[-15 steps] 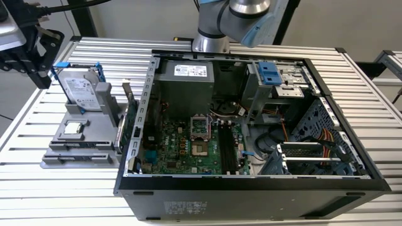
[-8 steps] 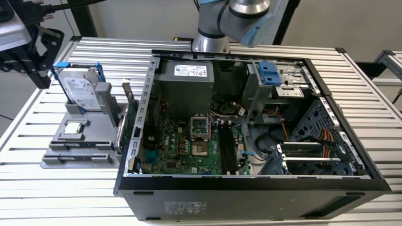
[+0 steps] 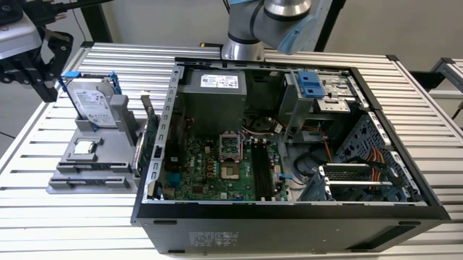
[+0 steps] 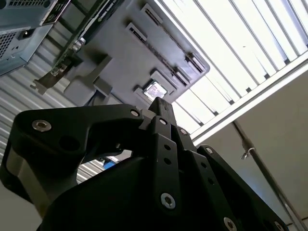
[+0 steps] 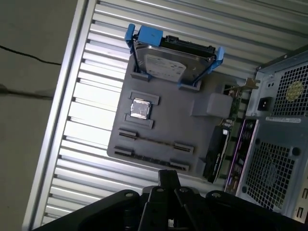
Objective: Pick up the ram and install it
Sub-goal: 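Pick up the ram and move it above insertion slot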
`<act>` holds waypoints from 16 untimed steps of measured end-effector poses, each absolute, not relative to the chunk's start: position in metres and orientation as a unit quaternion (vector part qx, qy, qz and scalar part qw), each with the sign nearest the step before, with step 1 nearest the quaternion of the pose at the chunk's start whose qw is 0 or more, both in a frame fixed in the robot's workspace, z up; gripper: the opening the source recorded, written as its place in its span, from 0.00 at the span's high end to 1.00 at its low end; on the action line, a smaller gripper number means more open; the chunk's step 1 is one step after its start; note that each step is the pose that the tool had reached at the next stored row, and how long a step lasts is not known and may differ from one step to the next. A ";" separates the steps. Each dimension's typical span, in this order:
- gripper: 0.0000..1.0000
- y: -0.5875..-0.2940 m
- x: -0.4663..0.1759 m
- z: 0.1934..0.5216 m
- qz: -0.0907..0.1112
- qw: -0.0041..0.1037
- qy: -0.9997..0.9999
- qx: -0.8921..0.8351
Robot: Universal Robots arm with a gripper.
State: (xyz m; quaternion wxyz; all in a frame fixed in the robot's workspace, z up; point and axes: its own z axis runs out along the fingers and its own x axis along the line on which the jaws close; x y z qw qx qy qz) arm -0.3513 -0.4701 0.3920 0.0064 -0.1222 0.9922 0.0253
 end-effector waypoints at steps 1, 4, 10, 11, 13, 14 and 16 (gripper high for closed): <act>1.00 -0.470 -0.351 0.392 0.025 0.006 0.992 -0.126; 1.00 -0.470 -0.351 0.392 0.025 0.006 0.990 -0.136; 1.00 -0.470 -0.351 0.392 0.025 0.005 0.987 -0.156; 1.00 -0.470 -0.351 0.392 0.025 0.005 0.987 -0.158; 1.00 -0.470 -0.352 0.392 0.025 0.005 0.986 -0.164; 1.00 -0.470 -0.352 0.392 0.025 0.005 0.986 -0.167; 1.00 -0.470 -0.352 0.392 0.025 0.005 0.985 -0.172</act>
